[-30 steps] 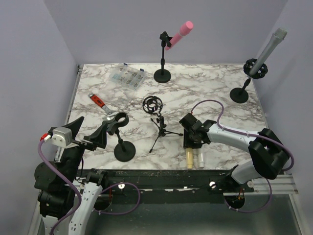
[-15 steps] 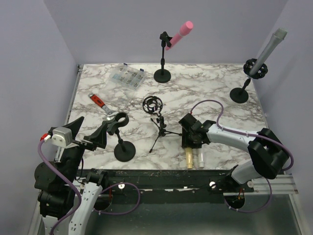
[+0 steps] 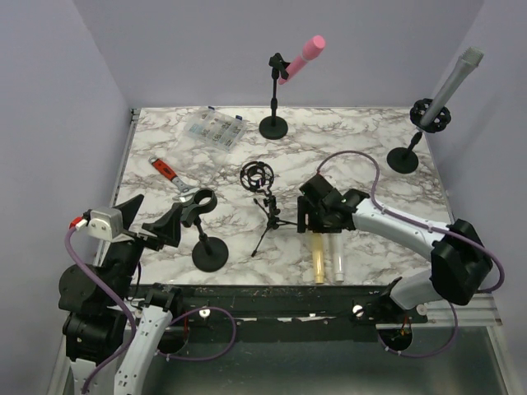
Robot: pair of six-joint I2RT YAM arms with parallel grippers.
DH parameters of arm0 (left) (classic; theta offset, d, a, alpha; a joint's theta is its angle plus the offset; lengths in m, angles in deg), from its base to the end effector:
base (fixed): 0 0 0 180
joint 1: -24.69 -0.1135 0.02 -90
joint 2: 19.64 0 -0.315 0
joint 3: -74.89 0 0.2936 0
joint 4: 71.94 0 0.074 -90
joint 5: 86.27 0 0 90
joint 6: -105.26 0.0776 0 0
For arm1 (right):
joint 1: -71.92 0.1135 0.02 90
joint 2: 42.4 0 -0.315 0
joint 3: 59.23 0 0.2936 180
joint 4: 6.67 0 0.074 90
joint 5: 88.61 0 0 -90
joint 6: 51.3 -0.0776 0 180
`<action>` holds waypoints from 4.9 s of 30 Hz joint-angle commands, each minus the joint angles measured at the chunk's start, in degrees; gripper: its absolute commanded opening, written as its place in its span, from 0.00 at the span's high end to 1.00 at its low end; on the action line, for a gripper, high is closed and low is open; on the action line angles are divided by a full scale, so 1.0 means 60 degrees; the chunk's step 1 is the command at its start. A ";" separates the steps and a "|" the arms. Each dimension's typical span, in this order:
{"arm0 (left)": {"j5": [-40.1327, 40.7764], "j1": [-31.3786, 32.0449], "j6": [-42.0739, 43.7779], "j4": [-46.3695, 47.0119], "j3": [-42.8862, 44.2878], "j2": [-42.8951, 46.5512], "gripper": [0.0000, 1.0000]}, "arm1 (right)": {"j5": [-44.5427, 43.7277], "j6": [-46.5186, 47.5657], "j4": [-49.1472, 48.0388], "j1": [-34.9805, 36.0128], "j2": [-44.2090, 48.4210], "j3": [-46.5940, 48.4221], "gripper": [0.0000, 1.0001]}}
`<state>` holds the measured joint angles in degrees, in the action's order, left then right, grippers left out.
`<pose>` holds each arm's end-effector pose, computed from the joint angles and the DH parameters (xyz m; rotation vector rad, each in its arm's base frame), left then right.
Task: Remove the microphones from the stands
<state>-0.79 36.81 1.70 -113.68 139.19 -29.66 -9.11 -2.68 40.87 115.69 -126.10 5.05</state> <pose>0.0270 -0.0121 0.4395 0.0500 1.3646 -0.4304 0.2417 0.2120 0.1907 -0.0058 2.7177 0.1908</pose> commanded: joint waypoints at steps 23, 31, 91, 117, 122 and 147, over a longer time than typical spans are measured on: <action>-0.0492 0.0017 -0.0201 -0.1259 0.1066 -0.0655 0.02 | 0.3178 -0.3868 -0.8602 0.2535 0.0372 0.2315 0.00; -0.0534 0.0016 -0.0290 -0.0929 0.0944 -0.0395 0.02 | 0.2738 -0.3843 -0.8222 0.3045 -0.0690 0.3185 0.00; -0.0357 0.0021 -0.0363 -0.1233 0.0610 -0.0078 0.02 | 0.2092 -0.3632 -0.7560 0.3574 -0.2577 0.0890 0.17; -0.0462 0.0025 -0.0464 -0.0822 0.0405 -0.0318 0.02 | 0.1214 -0.0266 -0.5996 0.3574 -0.2169 0.4584 0.00; -0.0522 0.0020 -0.0465 -0.0708 0.0266 -0.0353 0.02 | -0.0555 0.0928 -0.4407 0.3327 -0.1806 0.5904 0.00; -0.1500 0.0017 -0.1387 0.0272 -0.0126 -0.1027 0.02 | -0.4122 0.5299 -1.3258 -0.2236 -0.5358 0.8049 0.00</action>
<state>-7.56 36.81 -4.79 -112.88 137.81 -35.30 -37.57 27.63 -32.87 104.57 -153.31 45.96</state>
